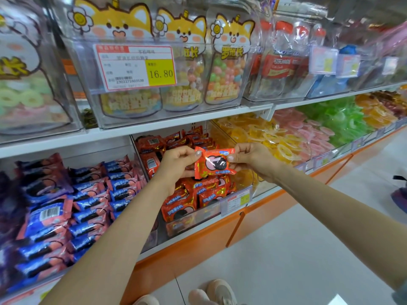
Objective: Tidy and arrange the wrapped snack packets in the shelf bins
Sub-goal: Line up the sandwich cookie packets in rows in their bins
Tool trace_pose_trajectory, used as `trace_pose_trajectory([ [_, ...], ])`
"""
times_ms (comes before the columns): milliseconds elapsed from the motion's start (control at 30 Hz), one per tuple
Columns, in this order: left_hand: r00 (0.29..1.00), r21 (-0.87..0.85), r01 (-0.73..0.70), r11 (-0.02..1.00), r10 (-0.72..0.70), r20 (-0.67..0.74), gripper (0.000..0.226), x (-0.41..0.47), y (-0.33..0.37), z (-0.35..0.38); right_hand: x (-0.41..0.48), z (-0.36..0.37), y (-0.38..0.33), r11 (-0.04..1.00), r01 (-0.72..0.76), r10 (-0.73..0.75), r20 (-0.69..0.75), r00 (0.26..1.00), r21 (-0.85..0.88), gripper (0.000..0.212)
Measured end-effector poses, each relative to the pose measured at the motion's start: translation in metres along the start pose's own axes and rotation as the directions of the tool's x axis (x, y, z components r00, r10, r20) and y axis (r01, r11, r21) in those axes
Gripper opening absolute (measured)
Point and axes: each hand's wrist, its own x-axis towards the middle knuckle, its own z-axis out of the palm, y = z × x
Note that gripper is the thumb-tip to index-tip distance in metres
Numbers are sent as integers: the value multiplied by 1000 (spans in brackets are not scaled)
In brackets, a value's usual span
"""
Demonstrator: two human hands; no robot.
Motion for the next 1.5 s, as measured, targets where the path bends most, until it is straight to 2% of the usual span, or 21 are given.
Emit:
trace_pose_trajectory([
  [233,999,39,-17,999,19,-47,23,-2,1,3,-1,0,-4,998,69,-69,50,996,-1,22],
  [367,999,4,9,1000,-9,-48,21,0,-2,2,-2,10,3,998,58,-58,-23,998,17,23],
  [433,996,10,-2,1000,3,-90,20,1,-3,2,-2,13,5,993,-9,10,0,1000,114,17],
  [500,991,8,-18,1000,18,-131,21,1,-4,1,-3,14,4,974,-94,77,87,993,206,22],
  [567,989,8,-32,999,33,-145,21,1,-5,0,-4,14,2,964,-124,102,105,989,233,23],
  [767,997,-5,-13,1000,12,-77,20,0,-5,4,-1,12,1,923,-39,77,-85,993,382,11],
  [833,997,-13,9,1000,-10,-75,19,1,-5,6,-1,16,1,874,-35,68,-51,996,485,14],
  [900,997,-31,18,999,-20,-69,18,1,-5,6,-3,22,2,869,-51,62,-7,998,492,21],
  [967,999,-3,-3,1000,3,-50,15,1,-4,6,-2,21,-1,914,-21,42,-42,998,406,20],
  [1033,991,178,-104,979,117,-68,6,2,-5,2,0,12,-9,958,54,-17,-134,991,282,19],
  [1100,958,517,-213,829,281,-55,14,5,-10,-4,5,-1,-21,988,141,-123,-242,962,60,24],
  [1167,941,740,-261,620,335,52,31,5,-15,-9,12,-12,-30,958,147,-212,-263,941,-246,26],
  [1200,944,801,-269,535,310,109,39,5,-17,-9,16,-14,-32,898,124,-233,-217,948,-422,27],
  [1233,951,848,-268,457,268,156,46,4,-18,-9,21,-16,-31,795,98,-233,-153,960,-598,36],
  [1300,958,913,-266,309,190,215,57,4,-20,-8,32,-15,-27,532,128,-200,23,980,-837,49],
  [1400,961,943,-265,203,131,242,66,5,-21,-7,44,-3,-14,294,230,-48,226,973,-928,40],
  [1500,964,949,-259,178,112,242,67,5,-23,-9,54,4,2,174,259,79,275,958,-950,37],
])
